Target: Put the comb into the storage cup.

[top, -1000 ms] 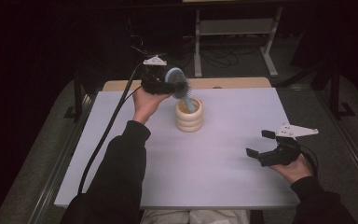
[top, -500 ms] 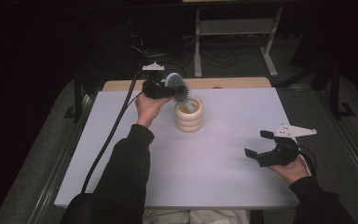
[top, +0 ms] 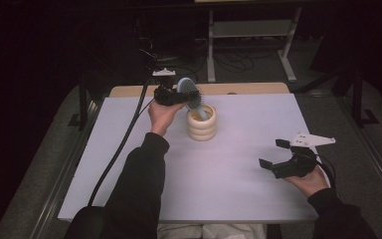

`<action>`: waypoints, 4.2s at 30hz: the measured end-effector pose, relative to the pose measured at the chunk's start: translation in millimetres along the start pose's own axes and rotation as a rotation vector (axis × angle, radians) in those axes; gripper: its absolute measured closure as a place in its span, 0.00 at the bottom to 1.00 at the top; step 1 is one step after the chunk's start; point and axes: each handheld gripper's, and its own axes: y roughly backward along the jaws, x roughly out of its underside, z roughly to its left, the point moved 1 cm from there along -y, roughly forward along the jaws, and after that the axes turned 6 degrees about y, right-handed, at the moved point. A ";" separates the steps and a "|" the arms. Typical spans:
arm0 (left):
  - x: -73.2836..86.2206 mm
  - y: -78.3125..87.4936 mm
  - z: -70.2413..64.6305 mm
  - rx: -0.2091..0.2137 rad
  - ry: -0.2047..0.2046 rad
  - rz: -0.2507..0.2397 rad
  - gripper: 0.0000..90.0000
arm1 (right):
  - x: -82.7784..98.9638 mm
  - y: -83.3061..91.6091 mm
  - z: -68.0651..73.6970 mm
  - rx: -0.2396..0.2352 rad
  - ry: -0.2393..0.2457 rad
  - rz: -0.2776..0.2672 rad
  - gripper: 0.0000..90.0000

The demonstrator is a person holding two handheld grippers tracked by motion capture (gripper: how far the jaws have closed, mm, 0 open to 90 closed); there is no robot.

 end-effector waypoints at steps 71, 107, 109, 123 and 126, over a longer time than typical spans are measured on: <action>11.9 110.5 -6.9 -0.064 -0.195 -0.041 0.00 | 2.1 0.6 2.1 0.021 0.031 0.031 0.00; 78.1 176.9 22.3 -0.081 -0.114 -0.122 0.00 | 7.0 1.0 -3.2 0.036 0.008 0.042 0.00; 81.5 179.4 24.7 -0.086 -0.109 -0.129 0.00 | 7.0 1.1 -3.2 0.037 0.008 0.043 0.00; 104.7 194.3 32.4 -0.105 -0.126 -0.166 0.00 | 7.9 2.4 -4.6 0.041 0.006 0.043 0.00; 111.2 195.8 35.1 -0.111 -0.129 -0.168 0.00 | 8.1 2.8 -4.9 0.042 0.003 0.044 0.00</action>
